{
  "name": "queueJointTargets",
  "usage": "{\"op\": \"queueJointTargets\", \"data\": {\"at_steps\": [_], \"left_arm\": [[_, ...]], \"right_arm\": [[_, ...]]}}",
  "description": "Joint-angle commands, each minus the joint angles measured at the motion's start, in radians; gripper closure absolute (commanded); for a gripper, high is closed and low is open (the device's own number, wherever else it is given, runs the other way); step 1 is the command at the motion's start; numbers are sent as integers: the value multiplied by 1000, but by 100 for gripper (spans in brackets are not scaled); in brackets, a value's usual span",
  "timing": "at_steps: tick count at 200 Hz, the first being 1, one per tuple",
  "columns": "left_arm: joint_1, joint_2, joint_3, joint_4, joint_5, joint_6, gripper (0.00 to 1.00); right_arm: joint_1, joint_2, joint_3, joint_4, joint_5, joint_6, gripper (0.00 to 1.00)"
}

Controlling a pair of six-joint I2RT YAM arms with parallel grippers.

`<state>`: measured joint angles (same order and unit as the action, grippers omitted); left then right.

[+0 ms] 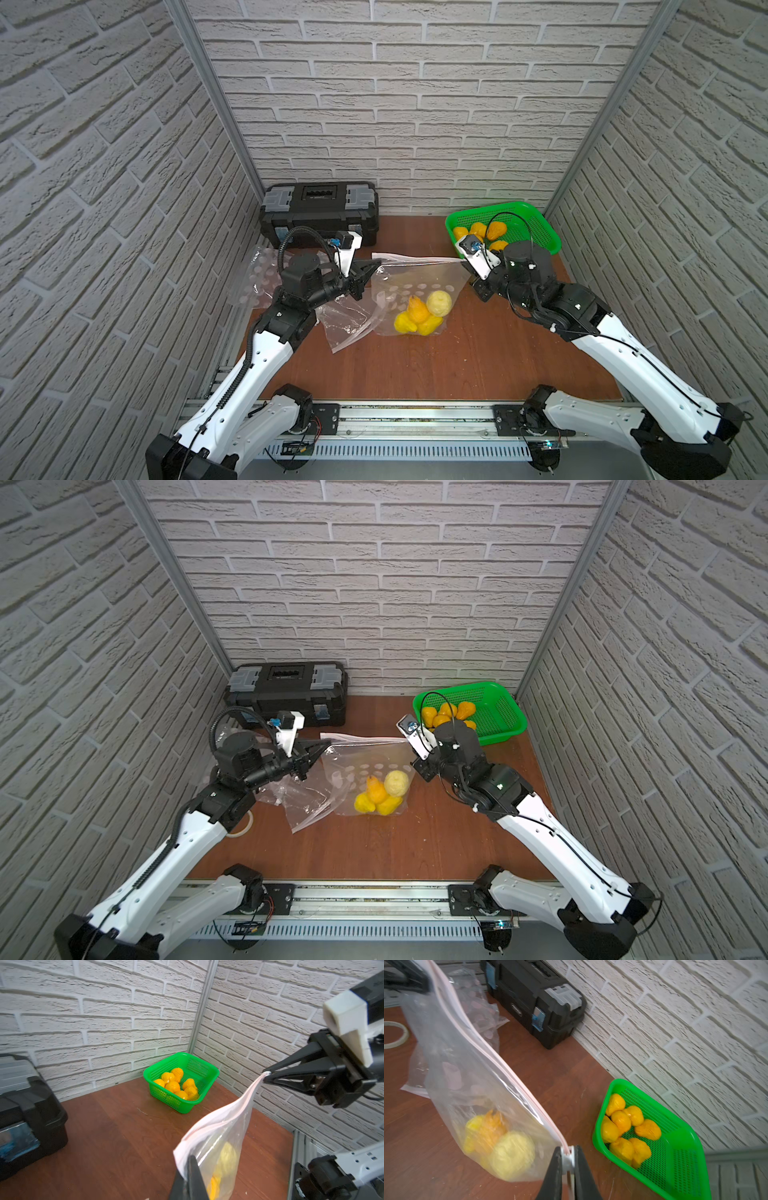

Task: Open the zip-top bag and take out the pear
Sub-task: Unzip the zipper on the zipper food storage bag.

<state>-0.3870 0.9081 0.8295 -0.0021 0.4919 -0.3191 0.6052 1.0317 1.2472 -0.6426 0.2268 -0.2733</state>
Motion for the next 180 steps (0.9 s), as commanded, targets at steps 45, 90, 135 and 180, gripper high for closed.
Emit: {"op": "queueJointTargets", "data": {"at_steps": [45,90,135,180], "left_arm": [[2,63,-75,257,9,-103,100],[-97,191,10,249,130,-2,100],[-106,199,53,203,150,26,69],[-104,146,234,-112,127,227,45]], "right_arm": [[-67,-137,-88,142,12,46,97],[-67,-94,-103,271,-418,39,97],[-65,-67,-104,241,-487,-12,97],[-65,-84,-158,229,-539,-65,97]]}}
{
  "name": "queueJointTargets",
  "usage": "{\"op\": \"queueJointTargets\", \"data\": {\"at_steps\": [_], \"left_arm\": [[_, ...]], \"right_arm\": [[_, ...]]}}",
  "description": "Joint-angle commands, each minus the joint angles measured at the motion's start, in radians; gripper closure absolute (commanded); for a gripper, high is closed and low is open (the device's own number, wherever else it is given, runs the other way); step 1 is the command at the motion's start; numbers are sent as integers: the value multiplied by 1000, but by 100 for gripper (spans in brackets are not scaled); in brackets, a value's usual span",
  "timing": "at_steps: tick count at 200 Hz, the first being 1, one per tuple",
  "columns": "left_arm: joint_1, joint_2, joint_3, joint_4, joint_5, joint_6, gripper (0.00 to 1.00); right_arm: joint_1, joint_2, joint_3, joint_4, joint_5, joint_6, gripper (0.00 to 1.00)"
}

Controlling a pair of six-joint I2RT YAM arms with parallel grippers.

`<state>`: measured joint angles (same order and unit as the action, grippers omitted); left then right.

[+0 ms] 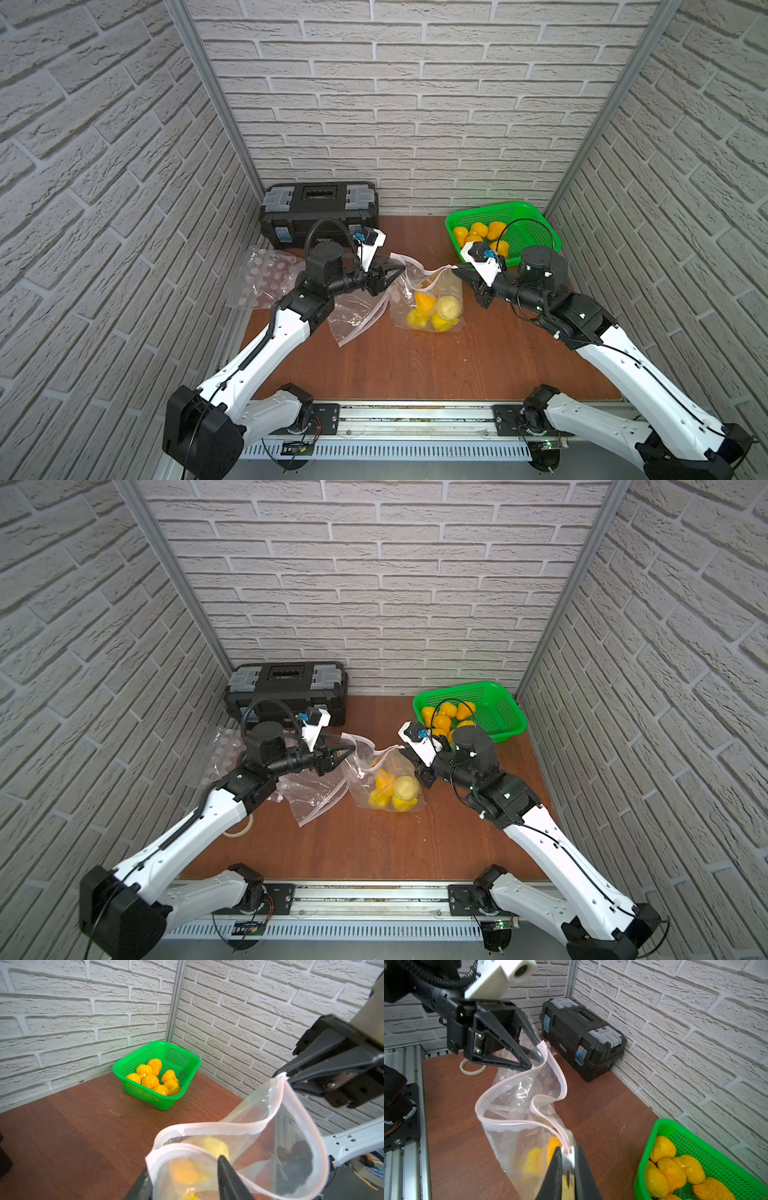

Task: Open the zip-top bag and take out the pear
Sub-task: Unzip the zipper on the zipper food storage bag, then open the zipper of the food storage bag at the center of the board.

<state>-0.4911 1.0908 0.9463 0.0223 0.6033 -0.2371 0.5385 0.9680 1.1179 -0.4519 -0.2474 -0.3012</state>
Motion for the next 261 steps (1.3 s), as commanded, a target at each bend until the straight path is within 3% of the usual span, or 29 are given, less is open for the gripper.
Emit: {"op": "queueJointTargets", "data": {"at_steps": [1,35,62,101,126,145,194,208,218,248,261], "left_arm": [[1,-35,123,-146,18,151,44],[2,59,324,-454,184,346,33],[-6,162,457,-682,261,470,31],[-8,234,549,-843,327,559,33],[-9,242,559,-875,316,580,46],[-10,250,559,-887,305,586,66],[-18,301,595,-931,349,591,92],[-20,304,591,-875,318,536,100],[-21,307,585,-826,260,495,100],[-14,315,590,-747,-60,400,100],[3,314,597,-722,-139,383,100]], "right_arm": [[2,-21,-29,38,-66,-37,97],[2,-23,-36,38,-92,-44,97],[2,-27,-35,35,-84,-48,97],[2,-28,-28,26,-69,-52,97],[2,-29,-23,19,-66,-54,97],[2,-32,-18,18,-67,-56,97],[2,-12,4,45,-23,-42,97],[2,14,24,65,19,-24,97],[2,39,42,86,57,-8,94],[2,114,63,180,117,22,92],[2,154,59,247,116,24,93]]}}
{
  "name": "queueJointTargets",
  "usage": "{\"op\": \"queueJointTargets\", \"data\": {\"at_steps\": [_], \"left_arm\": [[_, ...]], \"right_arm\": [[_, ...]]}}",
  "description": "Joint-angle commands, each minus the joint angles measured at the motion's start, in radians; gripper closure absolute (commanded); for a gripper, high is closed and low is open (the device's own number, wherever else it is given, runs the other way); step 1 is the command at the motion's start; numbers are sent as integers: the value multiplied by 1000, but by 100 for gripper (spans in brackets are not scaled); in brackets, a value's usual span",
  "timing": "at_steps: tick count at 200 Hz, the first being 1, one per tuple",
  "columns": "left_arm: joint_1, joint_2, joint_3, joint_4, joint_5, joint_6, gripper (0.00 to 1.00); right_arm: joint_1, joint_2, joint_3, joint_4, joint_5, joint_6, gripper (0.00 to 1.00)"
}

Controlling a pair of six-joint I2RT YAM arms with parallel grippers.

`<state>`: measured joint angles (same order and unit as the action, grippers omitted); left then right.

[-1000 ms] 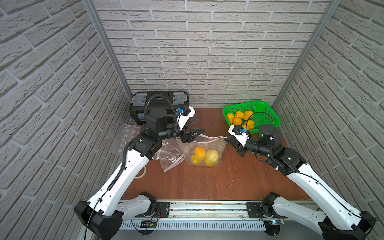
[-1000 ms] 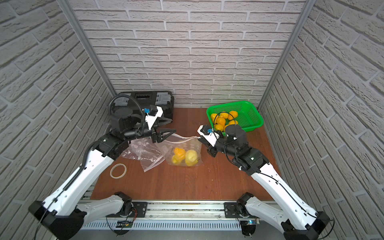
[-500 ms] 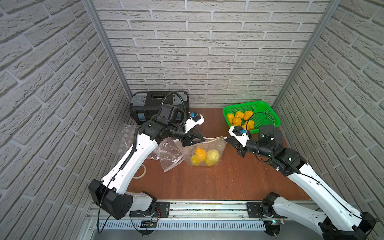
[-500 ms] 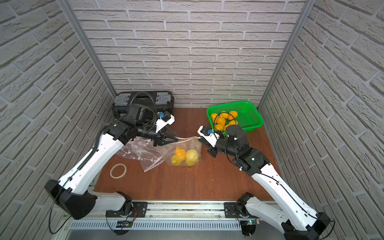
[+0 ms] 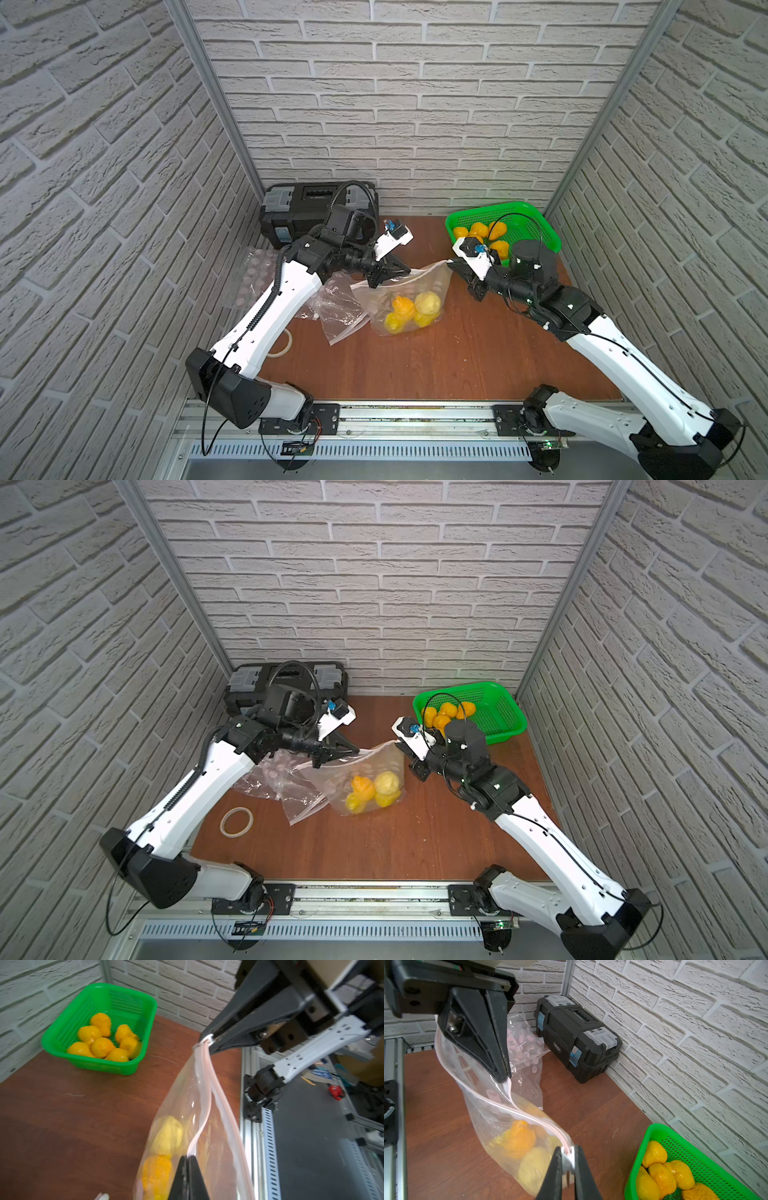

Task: Open the zip-top bag and take out the pear
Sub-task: Open the zipper of the food storage bag at the center of the board.

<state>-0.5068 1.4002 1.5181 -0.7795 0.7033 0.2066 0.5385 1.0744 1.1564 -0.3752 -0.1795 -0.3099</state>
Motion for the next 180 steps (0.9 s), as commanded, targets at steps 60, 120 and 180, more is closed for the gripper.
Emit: {"op": "queueJointTargets", "data": {"at_steps": [60,120,180], "left_arm": [[68,23,114,180,-447,-66,100],[-2,31,140,163,-446,-40,100],[-189,23,-167,377,-482,-303,100]], "right_arm": [[-1,317,152,457,49,9,97],[-3,384,172,518,74,44,91],[-3,150,4,125,174,186,61]]}}
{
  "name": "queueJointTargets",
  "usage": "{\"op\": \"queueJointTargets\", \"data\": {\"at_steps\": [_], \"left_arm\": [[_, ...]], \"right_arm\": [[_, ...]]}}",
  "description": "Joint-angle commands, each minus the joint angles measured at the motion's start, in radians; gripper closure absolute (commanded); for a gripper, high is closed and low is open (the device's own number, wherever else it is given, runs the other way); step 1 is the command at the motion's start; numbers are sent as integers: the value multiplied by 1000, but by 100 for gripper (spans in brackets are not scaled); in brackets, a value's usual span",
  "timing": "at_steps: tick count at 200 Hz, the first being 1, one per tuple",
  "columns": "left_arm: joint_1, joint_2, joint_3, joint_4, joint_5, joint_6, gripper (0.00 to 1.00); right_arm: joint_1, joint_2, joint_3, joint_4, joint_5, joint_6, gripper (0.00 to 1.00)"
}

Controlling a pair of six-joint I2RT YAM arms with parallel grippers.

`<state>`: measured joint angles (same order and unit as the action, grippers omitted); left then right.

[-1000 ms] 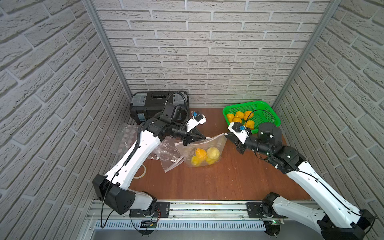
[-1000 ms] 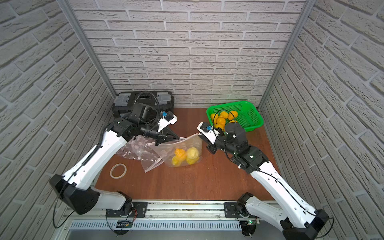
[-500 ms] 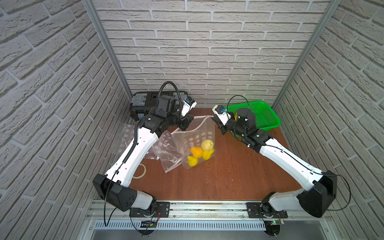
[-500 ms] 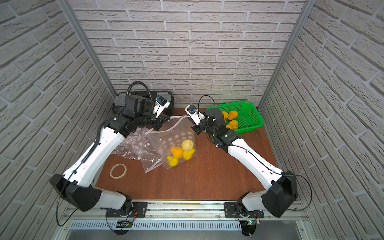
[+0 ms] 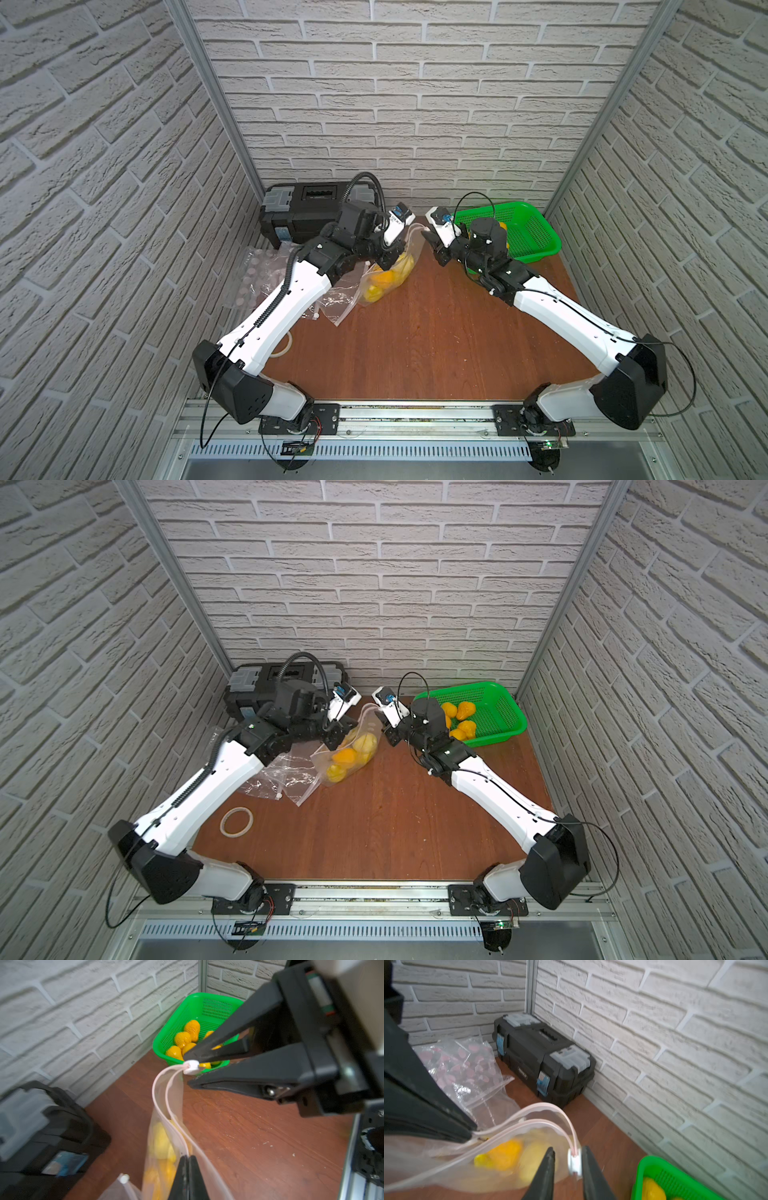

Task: Open the zip-top bag and take out the pear
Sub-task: Open the zipper of the food storage bag at the center of the board.

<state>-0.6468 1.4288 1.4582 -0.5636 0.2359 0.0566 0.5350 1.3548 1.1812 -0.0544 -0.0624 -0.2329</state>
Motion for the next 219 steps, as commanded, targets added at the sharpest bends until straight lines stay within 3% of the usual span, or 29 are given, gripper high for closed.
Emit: {"op": "queueJointTargets", "data": {"at_steps": [1,34,65,80,100,127,159,198,219], "left_arm": [[-50,-7,-113,170,-15,-160,100],[-109,-9,-277,444,-33,-391,100],[-123,3,-414,729,-29,-594,100],[-139,16,-439,776,-50,-618,100],[-183,40,-424,754,-95,-577,100],[-225,81,-397,714,-109,-534,100],[-254,99,-417,724,-122,-529,100],[-267,80,-444,749,-157,-533,100],[-273,70,-441,751,-164,-522,100]], "right_arm": [[0,-135,-21,-206,59,117,61],[1,-311,-75,-450,106,384,53],[-1,-457,-163,-583,135,820,45],[-1,-504,-243,-529,45,953,43],[-1,-502,-356,-370,-82,1100,26],[-1,-412,-385,-261,-147,1138,25],[-3,-321,-313,-330,-60,1124,27],[-18,-258,-337,-319,19,1120,48],[-30,-218,-351,-284,-4,1121,51]]}}
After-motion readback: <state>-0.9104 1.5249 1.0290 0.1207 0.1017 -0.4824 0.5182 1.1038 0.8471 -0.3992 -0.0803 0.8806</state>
